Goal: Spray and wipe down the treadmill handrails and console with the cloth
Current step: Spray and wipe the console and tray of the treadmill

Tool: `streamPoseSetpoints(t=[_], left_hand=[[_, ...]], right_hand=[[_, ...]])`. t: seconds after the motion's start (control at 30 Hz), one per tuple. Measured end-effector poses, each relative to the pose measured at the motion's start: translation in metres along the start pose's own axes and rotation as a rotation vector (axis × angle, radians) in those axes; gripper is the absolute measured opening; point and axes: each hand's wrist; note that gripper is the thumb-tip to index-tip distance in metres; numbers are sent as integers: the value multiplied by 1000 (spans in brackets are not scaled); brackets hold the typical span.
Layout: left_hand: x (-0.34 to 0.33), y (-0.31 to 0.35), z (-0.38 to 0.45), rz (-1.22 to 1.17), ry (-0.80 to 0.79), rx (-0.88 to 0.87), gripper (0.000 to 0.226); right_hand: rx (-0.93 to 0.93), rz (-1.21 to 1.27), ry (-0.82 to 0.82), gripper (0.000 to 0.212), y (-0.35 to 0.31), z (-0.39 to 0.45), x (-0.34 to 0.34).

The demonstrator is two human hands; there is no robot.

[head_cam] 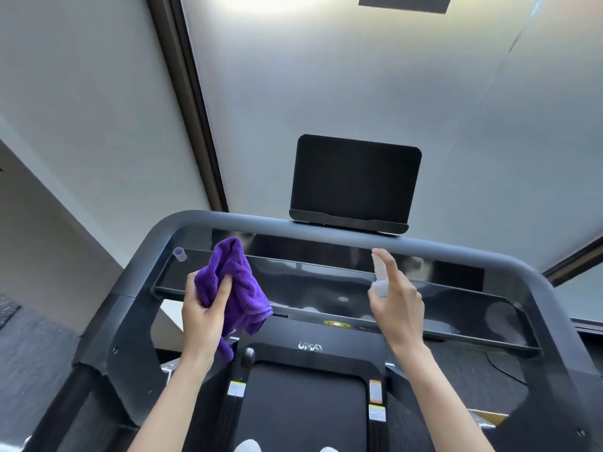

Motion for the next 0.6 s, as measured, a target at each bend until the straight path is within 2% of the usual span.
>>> streamPoseSetpoints(t=[0.1, 0.23, 0.4, 0.6], left_hand=[[-4, -2, 0, -35, -70, 17, 9], [-11, -2, -2, -46, -112, 11, 9], [-23, -1, -4, -65, -141, 7, 16], [-39, -1, -6, -74, -162, 12, 15]], right_hand=[[-24, 56, -2, 66, 0, -5, -2], [-94, -17, -43, 67, 7, -7, -1], [-118, -30, 41, 66, 22, -9, 12], [-166, -5, 51, 64, 35, 12, 17]])
Point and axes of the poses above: each hand's wrist, its own z-axis towards the middle knuckle, its own x-axis out of the back of the hand, y = z × x, and after that the axes turned 9 degrees about -z, right-handed
